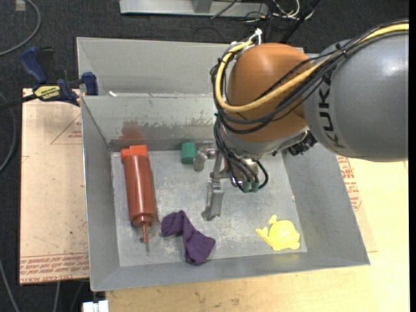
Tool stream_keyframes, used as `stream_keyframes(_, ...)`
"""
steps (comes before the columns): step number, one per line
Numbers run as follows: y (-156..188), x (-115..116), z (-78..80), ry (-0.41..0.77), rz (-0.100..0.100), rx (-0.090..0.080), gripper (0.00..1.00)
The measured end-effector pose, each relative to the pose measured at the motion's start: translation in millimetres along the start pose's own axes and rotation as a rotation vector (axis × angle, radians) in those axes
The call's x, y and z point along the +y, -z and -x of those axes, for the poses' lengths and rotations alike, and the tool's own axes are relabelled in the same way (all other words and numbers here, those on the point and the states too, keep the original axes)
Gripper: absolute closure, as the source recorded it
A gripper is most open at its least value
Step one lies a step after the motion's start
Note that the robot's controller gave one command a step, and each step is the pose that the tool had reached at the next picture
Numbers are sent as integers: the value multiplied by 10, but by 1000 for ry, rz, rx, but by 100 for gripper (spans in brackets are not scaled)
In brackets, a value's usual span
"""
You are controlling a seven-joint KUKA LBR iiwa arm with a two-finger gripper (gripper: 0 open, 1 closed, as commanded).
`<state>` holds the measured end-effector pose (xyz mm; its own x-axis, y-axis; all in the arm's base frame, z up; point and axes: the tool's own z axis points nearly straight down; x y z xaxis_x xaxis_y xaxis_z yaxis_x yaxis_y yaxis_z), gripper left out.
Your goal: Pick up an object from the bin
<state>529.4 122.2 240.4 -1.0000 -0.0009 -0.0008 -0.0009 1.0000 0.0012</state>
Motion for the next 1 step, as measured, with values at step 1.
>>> stream_keyframes(1,-426,-105,-157,-16,2,-5,0)
